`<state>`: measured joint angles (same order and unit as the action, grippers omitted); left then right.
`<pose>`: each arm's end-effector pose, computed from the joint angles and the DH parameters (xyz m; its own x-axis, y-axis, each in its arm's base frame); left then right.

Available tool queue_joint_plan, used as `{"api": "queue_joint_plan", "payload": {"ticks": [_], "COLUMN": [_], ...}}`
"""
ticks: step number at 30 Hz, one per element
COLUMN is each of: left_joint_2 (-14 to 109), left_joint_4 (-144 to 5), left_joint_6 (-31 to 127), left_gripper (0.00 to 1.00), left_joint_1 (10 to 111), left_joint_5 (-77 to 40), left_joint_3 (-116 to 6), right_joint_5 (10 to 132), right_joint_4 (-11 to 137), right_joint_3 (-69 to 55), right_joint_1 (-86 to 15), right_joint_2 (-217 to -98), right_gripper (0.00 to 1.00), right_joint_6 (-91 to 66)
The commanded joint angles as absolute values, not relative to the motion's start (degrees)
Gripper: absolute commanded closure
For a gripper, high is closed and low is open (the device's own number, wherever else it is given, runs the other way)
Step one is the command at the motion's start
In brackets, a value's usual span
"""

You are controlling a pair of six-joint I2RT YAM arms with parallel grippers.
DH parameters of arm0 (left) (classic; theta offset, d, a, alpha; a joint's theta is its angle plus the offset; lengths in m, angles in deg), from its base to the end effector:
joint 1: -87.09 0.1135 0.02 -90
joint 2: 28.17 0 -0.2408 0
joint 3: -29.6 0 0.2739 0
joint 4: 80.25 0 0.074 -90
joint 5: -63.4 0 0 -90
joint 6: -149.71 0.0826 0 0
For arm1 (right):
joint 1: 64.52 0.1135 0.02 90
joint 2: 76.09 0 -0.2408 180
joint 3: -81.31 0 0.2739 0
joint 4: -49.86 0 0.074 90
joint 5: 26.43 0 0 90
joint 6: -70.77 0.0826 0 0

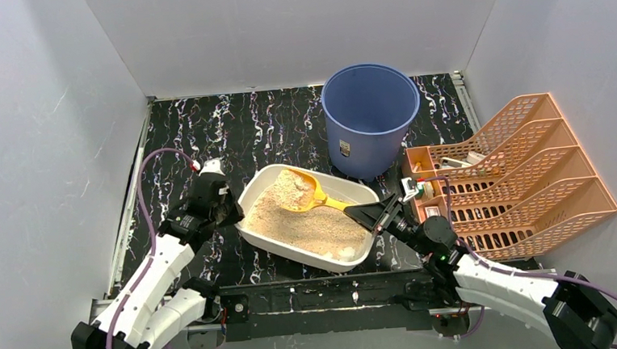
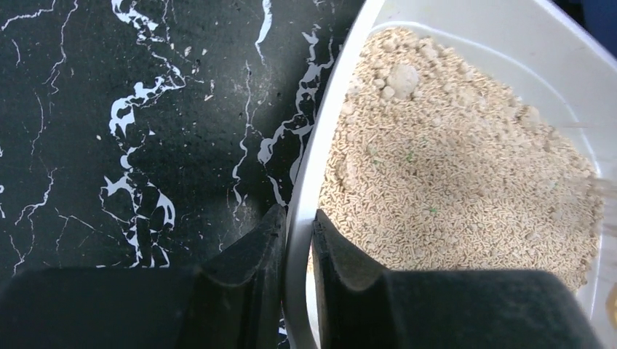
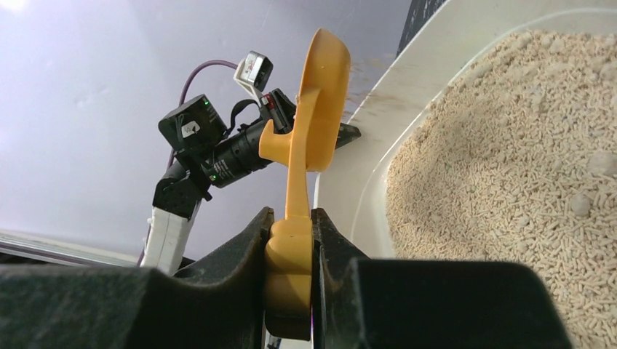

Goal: Clean the litter box

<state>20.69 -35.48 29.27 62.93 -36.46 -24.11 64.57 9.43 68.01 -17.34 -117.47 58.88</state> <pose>0.2372 -0.0909 0.2183 -0.6484 -0.2562 -0.7169 -0.0523 0.9544 -0.2938 0.1580 0.1726 0.1772 -0.6990 0.6851 -0.2049 -0.2957 -0.0161 0.9551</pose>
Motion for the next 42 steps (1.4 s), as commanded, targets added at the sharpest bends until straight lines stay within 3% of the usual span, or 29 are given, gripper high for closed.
{"api": "queue_joint_plan", "payload": {"ticks": [1, 5, 9, 12, 14, 18, 21, 25, 28, 31, 32, 34, 38, 40, 42], "left_joint_2": [22.9, 24.9, 26.6, 27.0, 27.0, 26.6, 25.7, 25.2, 24.8, 24.7, 24.6, 24.4, 24.6, 24.6, 24.6], "left_joint_4": [-37.1, -36.7, -35.5, -33.7, -32.8, -30.5, -29.2, -26.6, -25.0, -23.0, -22.4, -21.8, -19.5, -19.2, -18.8], "left_joint_6": [26.4, 26.2, 25.6, 25.3, 25.3, 25.6, 26.0, 26.7, 27.3, 27.9, 28.1, 28.4, 29.1, 29.5, 29.9], "left_gripper": [0.81, 0.72, 0.59, 0.49, 0.42, 0.32, 0.27, 0.18, 0.12, 0.06, 0.03, 0.02, 0.02, 0.02, 0.02], "left_joint_1": [62.9, 62.9, 62.9, 62.9, 62.9, 62.9, 62.9, 62.9, 62.9, 62.9, 62.9, 62.9, 62.9, 62.9, 62.9], "left_joint_5": [-40.0, -40.9, -42.5, -43.8, -44.7, -45.2, -45.4, -46.1, -46.7, -47.0, -46.9, -46.8, -46.9, -46.8, -46.5], "left_joint_3": [-22.6, -22.8, -23.4, -24.7, -25.6, -28.8, -30.9, -34.6, -37.3, -41.2, -42.3, -44.2, -48.6, -50.0, -51.4], "right_joint_5": [61.4, 66.2, 59.1, 66.5, 58.2, 66.2, 58.3, 66.7, 59.2, 67.4, 65.2, 59.8, 66.2, 59.3, 62.6], "right_joint_4": [12.2, 14.1, 18.8, 18.3, 25.9, 17.7, 20.4, 14.5, 20.0, 14.0, 16.8, 21.2, 22.6, 29.8, 20.3], "right_joint_3": [68.0, 66.3, 70.1, 66.8, 67.8, 67.7, 70.7, 65.9, 66.8, 64.9, 64.7, 66.0, 61.2, 61.7, 63.4], "right_joint_1": [-17.9, -17.8, -17.9, -17.9, -18.0, -18.0, -18.1, -18.2, -18.2, -18.2, -18.3, -18.3, -18.3, -18.3, -18.3], "right_joint_2": [-113.1, -113.0, -107.0, -108.7, -103.3, -107.1, -103.8, -107.8, -103.2, -106.1, -104.5, -100.5, -102.1, -98.2, -99.9], "right_gripper": [0.99, 0.99, 0.99, 0.99, 0.99, 0.99, 0.99, 0.99, 0.99, 0.99, 0.99, 0.99, 0.99, 0.99, 0.99], "right_joint_6": [61.6, 58.9, 62.3, 58.1, 61.4, 60.0, 64.5, 59.7, 62.8, 61.2, 60.4, 63.7, 59.1, 62.9, 64.1]}}
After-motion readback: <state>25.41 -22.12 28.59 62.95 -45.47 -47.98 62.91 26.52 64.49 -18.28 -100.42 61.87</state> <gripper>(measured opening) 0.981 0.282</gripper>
